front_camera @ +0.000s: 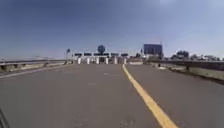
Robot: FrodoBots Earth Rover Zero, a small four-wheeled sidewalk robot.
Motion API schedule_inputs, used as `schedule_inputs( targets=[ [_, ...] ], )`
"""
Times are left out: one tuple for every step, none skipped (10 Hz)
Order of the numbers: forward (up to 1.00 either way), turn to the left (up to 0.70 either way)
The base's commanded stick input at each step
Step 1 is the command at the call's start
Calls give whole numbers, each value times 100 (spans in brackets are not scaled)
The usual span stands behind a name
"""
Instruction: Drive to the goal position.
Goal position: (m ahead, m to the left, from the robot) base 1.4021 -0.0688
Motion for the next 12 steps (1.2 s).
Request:
schedule_inputs(
  targets=[
    [100, 0],
    [100, 0],
    [100, 0],
    [100, 0],
    [100, 0],
    [100, 0],
    [100, 0],
    [100, 0],
    [100, 0],
    [100, 0],
    [100, 0],
    [100, 0]
  ],
)
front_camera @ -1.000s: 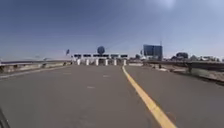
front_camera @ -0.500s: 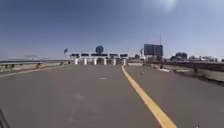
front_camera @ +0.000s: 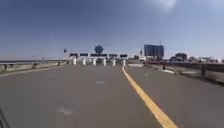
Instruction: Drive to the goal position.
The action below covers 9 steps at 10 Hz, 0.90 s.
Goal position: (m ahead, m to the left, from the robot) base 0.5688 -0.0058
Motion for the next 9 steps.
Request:
schedule_inputs(
  targets=[
    [100, 0],
    [100, 0],
    [100, 0],
    [100, 0],
    [100, 0],
    [100, 0],
    [100, 0],
    [100, 0],
    [100, 0]
  ],
)
